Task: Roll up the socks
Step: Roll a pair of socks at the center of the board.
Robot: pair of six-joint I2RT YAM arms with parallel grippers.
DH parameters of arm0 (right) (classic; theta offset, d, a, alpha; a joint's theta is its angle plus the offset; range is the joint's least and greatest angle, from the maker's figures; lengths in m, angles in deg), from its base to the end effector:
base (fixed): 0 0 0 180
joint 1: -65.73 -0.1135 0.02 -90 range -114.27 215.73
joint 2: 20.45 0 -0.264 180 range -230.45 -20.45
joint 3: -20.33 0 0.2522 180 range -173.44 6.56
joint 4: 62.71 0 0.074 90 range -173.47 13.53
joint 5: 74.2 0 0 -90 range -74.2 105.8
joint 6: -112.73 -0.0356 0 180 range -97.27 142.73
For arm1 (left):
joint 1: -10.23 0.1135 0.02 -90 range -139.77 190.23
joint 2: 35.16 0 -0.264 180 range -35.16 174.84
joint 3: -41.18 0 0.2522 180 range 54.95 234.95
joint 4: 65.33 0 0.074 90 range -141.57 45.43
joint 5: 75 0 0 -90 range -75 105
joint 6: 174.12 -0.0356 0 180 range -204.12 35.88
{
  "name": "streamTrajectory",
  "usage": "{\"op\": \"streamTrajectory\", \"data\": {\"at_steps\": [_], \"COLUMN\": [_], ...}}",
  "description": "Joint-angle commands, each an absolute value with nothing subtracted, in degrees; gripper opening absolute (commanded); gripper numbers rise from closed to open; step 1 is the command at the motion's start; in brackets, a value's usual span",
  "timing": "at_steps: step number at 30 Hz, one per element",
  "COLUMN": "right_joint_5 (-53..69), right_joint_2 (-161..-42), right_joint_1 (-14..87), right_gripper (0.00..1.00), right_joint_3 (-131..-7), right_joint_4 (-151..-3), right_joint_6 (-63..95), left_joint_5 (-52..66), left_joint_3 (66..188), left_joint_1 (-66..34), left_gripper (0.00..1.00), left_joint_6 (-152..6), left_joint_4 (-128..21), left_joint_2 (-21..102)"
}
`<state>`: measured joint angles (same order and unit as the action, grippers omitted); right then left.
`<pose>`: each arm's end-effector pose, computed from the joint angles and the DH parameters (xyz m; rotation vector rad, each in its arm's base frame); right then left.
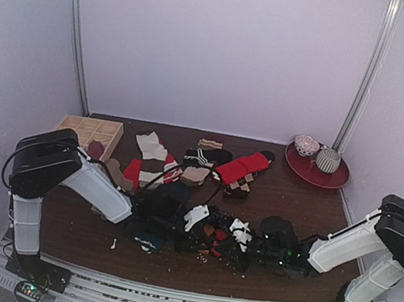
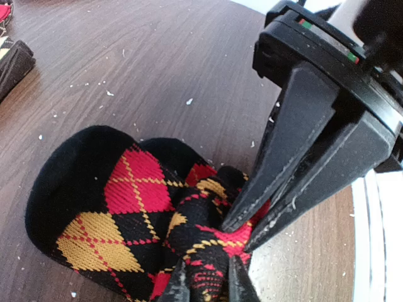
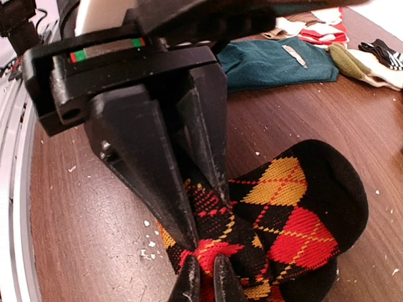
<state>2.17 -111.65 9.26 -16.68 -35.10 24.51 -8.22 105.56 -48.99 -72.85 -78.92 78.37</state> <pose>0.1423 0.2299 0.1243 -1.1686 1.7757 0.8267 0.1810 -0.3312 0.1027 1.1850 2.0518 -1.0948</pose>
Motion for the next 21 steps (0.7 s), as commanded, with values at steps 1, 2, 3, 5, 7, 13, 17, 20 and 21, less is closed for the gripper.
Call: {"op": "streamTrajectory", "data": {"at_steps": [1, 2, 3, 5, 7, 13, 17, 20, 21], "right_joint_5": [2.2, 2.3, 2.1, 1.1, -0.1, -0.2, -3.0, -4.0, -4.3], "right_joint_2": [-113.4, -113.4, -113.6, -114.2, -114.8, -116.2, -117.8, -119.5, -120.1], "right_joint_1": [9.7, 9.8, 10.2, 11.0, 11.6, 12.5, 13.1, 13.4, 13.5], "right_gripper": [0.00, 0.00, 0.00, 0.00, 0.00, 0.00, 0.00, 0.00, 0.00], "right_joint_3": [-12.1, -11.8, -11.7, -11.4, -10.7, -7.5, -4.7, -4.3, -4.4], "right_joint_4": [-36.3, -36.8, -37.4, -38.2, -38.1, -37.5, -31.6, -29.3, -28.9], "right_joint_6": [15.9, 14.4, 12.9, 10.1, 7.0, -1.6, -8.2, -10.4, -10.7], "left_joint_5": [-0.3, 0.8, 1.7, 3.9, 6.7, 14.2, 10.8, 6.2, 4.9], "left_joint_3": [103.9, 104.6, 105.0, 105.5, 105.3, 94.6, 84.0, 80.9, 81.2], "left_joint_1": [-49.5, -49.5, -49.5, -49.6, -49.6, -50.0, -50.8, -51.0, -51.0], "left_gripper": [0.23, 0.31, 0.36, 0.49, 0.60, 0.80, 0.79, 0.79, 0.79], "left_joint_6": [-75.3, -75.8, -76.4, -77.6, -78.3, -79.1, -82.1, -85.8, -87.1], "left_joint_4": [-59.7, -59.4, -59.2, -59.6, -60.4, -73.4, -90.2, -100.3, -101.6], "left_joint_2": [80.7, 80.2, 79.4, 77.7, 75.4, 61.8, 53.8, 53.9, 55.2]}}
